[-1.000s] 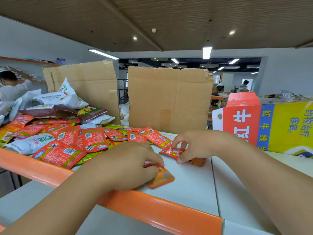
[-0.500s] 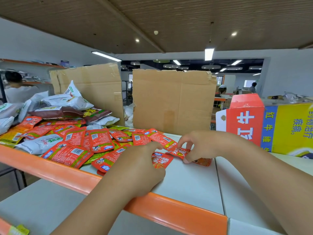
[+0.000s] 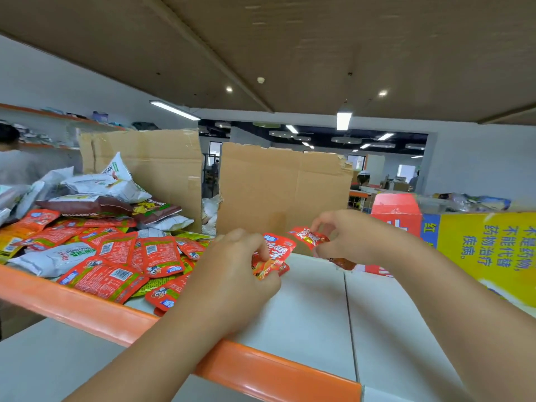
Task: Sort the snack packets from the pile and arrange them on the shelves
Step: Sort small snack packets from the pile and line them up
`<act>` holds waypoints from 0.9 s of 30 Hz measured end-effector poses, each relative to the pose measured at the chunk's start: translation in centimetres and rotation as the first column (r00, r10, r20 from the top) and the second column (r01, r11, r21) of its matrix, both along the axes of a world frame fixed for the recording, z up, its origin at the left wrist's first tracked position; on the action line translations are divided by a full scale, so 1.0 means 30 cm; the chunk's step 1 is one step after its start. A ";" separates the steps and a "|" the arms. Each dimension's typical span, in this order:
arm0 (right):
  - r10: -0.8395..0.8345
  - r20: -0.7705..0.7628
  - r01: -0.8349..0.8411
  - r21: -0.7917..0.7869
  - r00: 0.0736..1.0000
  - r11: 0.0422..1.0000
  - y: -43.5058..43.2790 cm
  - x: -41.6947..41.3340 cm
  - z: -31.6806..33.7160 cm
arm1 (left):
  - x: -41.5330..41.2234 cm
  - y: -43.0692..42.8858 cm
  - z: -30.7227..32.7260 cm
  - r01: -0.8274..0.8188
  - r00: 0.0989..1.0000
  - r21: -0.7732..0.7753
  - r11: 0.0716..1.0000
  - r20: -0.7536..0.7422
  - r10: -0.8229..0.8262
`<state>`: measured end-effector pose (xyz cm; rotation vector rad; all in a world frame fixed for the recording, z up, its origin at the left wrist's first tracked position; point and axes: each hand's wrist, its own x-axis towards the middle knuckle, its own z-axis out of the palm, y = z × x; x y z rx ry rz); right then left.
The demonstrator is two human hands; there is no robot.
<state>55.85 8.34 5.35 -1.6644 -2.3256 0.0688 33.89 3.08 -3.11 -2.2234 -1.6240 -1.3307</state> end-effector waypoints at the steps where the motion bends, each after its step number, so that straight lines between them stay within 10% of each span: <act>1: -0.007 -0.007 0.007 0.018 1.000 1.000 -0.024 0.019 0.018 | 0.017 0.004 0.024 0.003 1.000 0.026 1.000 -0.007 -0.003; 16: -0.503 0.001 0.493 0.199 0.864 0.847 -0.527 0.665 0.199 | 0.685 -0.039 0.285 0.431 0.902 0.140 0.892 -0.060 -0.427; 27: -0.571 -0.045 0.569 0.170 0.820 0.805 -0.688 1.096 0.147 | 1.152 -0.127 0.307 0.489 0.867 0.107 0.866 -0.165 -0.470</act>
